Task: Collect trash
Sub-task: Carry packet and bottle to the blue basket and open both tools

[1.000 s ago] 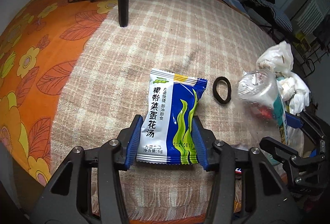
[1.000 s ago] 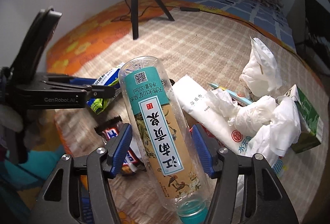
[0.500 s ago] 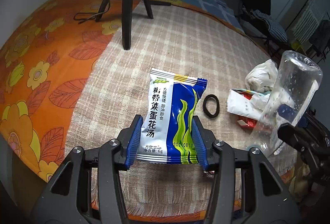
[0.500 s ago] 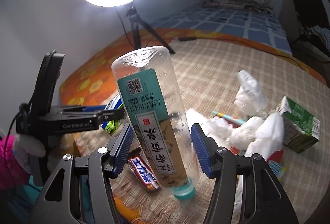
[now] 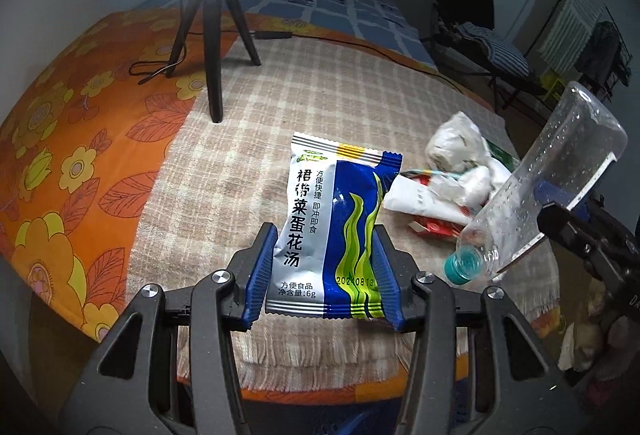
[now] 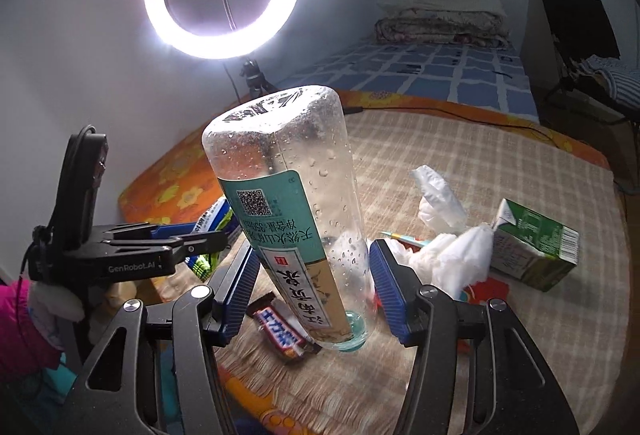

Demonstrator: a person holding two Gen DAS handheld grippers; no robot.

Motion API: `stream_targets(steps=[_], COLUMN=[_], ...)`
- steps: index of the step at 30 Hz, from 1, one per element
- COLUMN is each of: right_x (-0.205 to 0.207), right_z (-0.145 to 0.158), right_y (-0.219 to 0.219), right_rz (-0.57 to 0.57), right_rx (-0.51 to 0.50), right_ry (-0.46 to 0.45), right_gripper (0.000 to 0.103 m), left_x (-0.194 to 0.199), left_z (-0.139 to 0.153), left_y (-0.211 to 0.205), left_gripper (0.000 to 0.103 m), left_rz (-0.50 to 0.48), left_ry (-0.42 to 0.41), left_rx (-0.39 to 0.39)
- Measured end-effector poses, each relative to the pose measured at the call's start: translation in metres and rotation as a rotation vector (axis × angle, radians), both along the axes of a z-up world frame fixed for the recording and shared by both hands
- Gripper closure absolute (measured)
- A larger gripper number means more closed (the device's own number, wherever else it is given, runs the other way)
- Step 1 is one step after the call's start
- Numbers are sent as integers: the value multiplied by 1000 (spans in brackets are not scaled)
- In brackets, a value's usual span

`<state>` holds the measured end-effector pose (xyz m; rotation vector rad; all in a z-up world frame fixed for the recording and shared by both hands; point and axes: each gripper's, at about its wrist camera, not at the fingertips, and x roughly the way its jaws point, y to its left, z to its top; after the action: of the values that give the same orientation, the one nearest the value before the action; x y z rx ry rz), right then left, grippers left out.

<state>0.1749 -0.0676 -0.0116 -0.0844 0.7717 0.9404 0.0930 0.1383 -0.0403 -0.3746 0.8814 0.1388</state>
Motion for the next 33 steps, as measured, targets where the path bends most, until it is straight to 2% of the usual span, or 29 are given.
stream_targets(steps=[7, 14, 21, 33], right_x=[-25, -50, -85, -128], right_z=[17, 15, -6, -48], right_y=[-28, -49, -76, -99], right_rz=[3, -10, -8, -16], right_rx=[18, 15, -8, -82], right_ry=[19, 45, 89, 158], right_gripper=[47, 47, 47, 47], left_x=[-34, -72, -104, -140], left_z=[13, 17, -7, -58], left_y=[-30, -61, -91, -138], left_gripper=[55, 55, 55, 55], left_rz=[-67, -139, -208, -295], left_ry=[-10, -9, 63, 191], left_rx=[14, 37, -1, 9])
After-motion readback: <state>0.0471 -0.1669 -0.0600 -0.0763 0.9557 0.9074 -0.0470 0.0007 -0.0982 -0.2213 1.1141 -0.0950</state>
